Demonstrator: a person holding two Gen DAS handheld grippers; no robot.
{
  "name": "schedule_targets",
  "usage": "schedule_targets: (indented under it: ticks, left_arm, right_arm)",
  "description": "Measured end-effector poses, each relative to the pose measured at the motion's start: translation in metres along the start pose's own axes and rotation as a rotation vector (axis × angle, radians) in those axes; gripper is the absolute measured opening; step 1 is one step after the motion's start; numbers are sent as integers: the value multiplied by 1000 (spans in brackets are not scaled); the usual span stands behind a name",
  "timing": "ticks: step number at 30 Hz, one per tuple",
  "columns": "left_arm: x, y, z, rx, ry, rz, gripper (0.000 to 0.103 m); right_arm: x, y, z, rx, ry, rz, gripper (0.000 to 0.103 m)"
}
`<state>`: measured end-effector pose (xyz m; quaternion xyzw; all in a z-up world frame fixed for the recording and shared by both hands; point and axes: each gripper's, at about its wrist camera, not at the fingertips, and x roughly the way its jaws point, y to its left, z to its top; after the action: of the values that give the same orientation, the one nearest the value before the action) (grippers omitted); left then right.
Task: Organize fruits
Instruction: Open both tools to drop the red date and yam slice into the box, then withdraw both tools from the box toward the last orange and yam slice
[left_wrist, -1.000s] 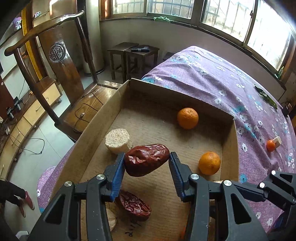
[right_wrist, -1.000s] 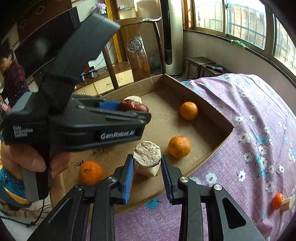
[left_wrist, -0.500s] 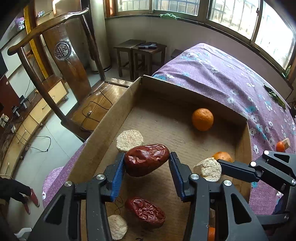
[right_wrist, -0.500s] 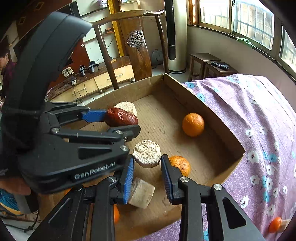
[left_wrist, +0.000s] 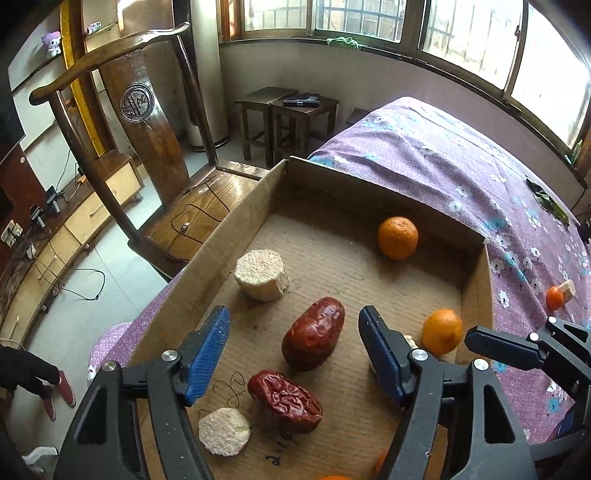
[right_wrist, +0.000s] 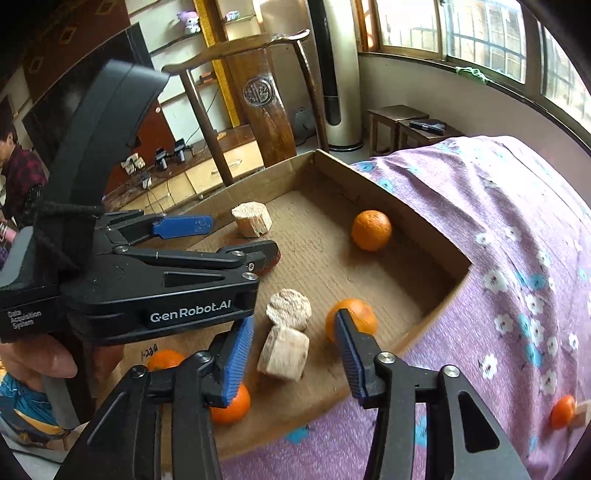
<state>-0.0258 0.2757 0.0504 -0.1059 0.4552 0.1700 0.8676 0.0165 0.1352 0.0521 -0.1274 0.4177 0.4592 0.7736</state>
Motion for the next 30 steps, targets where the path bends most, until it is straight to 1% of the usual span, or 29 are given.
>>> schedule_targets:
  ticks: [1, 3, 4, 6, 8, 12, 16, 18, 21, 24, 30]
  left_arm:
    - [-4, -2, -3, 2, -11, 3, 77]
    - [-13, -8, -7, 10, -40, 3, 79]
    - [-18, -12, -10, 15, -54, 4, 79]
    - [-25, -19, -14, 21, -77, 0, 83]
    - [-35, -28, -20, 27, -106, -11, 87]
    - [-49, -52, -29, 61, -148, -27, 88]
    - [-61, -82, -39, 101, -163, -75, 88]
    - [-66, -98, -44, 127, -170, -92, 88]
    - [-72, -120, -49, 164, -179, -116, 88]
    - [-78, -138, -53, 189, -187, -132, 88]
    - [-85, -169, -63, 237, -203, -147, 88]
  right_arm:
    - [-6, -3, -4, 18, -12, -5, 59]
    - [-18, -10, -13, 71, -32, -10, 68]
    - [-25, -14, -18, 93, -44, -14, 69]
    - [-38, -20, -27, 112, -62, -48, 75]
    - [-51, -26, -36, 133, -77, -84, 78]
    - [-82, -35, -55, 158, -100, -138, 86]
    - [-106, -43, -73, 183, -120, -163, 88]
    - [-116, -47, -82, 192, -119, -189, 91]
    - [-132, -58, -96, 219, -127, -222, 92]
    - [-147, -68, -111, 252, -145, -250, 94]
    - [-169, -96, -145, 343, -151, -288, 95]
